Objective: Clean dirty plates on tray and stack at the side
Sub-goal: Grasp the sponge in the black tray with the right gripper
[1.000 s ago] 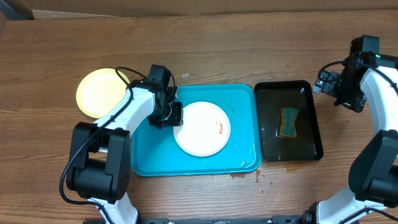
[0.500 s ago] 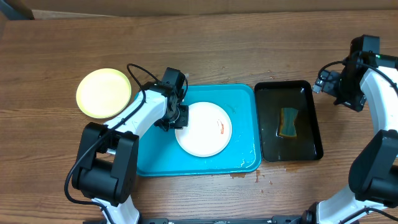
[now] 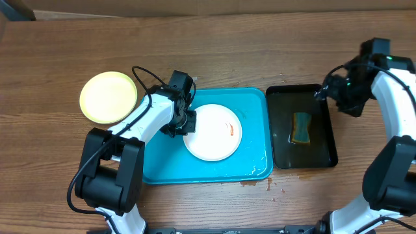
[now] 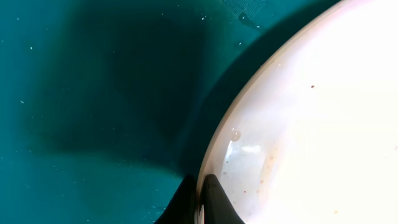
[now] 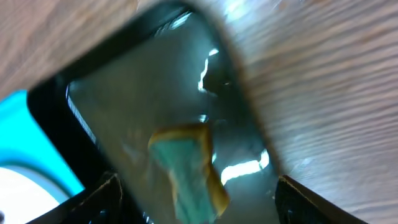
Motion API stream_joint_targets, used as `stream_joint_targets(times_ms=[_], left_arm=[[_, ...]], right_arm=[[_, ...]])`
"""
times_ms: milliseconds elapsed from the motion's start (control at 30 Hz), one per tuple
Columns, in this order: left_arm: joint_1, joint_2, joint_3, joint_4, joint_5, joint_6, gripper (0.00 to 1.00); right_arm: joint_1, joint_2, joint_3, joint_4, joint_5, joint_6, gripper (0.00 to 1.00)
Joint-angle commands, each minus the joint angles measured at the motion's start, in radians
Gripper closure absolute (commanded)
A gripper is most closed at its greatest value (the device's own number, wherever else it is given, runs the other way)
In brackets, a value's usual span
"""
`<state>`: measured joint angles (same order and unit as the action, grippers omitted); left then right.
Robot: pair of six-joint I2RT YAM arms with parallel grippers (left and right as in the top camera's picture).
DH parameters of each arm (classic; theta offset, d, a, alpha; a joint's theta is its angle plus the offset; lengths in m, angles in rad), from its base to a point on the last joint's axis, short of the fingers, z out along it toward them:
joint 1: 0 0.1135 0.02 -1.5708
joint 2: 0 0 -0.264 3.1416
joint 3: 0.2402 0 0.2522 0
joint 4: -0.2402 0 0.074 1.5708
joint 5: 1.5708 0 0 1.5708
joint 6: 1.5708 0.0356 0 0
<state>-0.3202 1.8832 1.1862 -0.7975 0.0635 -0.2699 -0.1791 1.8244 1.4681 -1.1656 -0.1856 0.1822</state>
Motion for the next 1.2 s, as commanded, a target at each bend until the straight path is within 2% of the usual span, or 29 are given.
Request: stream_joint_targets(times_ms=[0, 167, 333, 767, 800, 833, 867, 900, 967, 1000, 1067, 1100, 1167], left_arm=[[0.002, 0.013, 0.006, -0.002, -0.022, 0.012, 0.96], [0.002, 0.013, 0.006, -0.002, -0.022, 0.012, 0.96], [0.002, 0.013, 0.006, -0.002, -0.021, 0.012, 0.96], [0.002, 0.013, 0.006, -0.003, -0.018, 0.011, 0.96], [0.002, 0.013, 0.006, -0.003, -0.018, 0.011, 0.96], [0.002, 0.013, 0.006, -0.003, -0.018, 0.011, 0.96], [0.002, 0.013, 0.006, -0.003, -0.018, 0.012, 0.96], [0.002, 0.013, 0.006, -0.004, -0.018, 0.012, 0.96], [0.002, 0.013, 0.006, -0.008, -0.019, 0.012, 0.96], [0.002, 0.013, 0.006, -0.01, -0.019, 0.012, 0.96], [0.002, 0.013, 0.006, -0.013, -0.019, 0.012, 0.96], [0.002, 0.013, 0.006, -0.014, -0.019, 0.012, 0.96], [0.002, 0.013, 0.006, -0.014, -0.019, 0.012, 0.96]], right_arm=[[0.079, -0.008, 0.01, -0.039, 0.029, -0.004, 0.2], [0.185, -0.008, -0.002, -0.097, 0.114, 0.009, 0.2], [0.259, -0.007, -0.077, -0.092, 0.193, 0.085, 0.19], [0.286, -0.007, -0.394, 0.246, 0.219, 0.152, 0.2], [0.286, -0.007, -0.41, 0.266, 0.219, 0.152, 0.24], [0.286, -0.007, -0.422, 0.276, 0.219, 0.152, 0.38], [0.286, -0.007, -0.428, 0.27, 0.219, 0.152, 0.77], [0.286, -0.007, -0.427, 0.264, 0.219, 0.152, 0.96], [0.286, -0.008, -0.422, 0.257, 0.219, 0.151, 0.96], [0.286, -0.008, -0.416, 0.256, 0.219, 0.144, 0.89], [0.282, -0.008, -0.404, 0.256, 0.219, 0.122, 0.48], [0.282, -0.008, -0.398, 0.26, 0.221, 0.116, 0.37], [0.282, -0.008, -0.395, 0.29, 0.227, 0.101, 0.27]])
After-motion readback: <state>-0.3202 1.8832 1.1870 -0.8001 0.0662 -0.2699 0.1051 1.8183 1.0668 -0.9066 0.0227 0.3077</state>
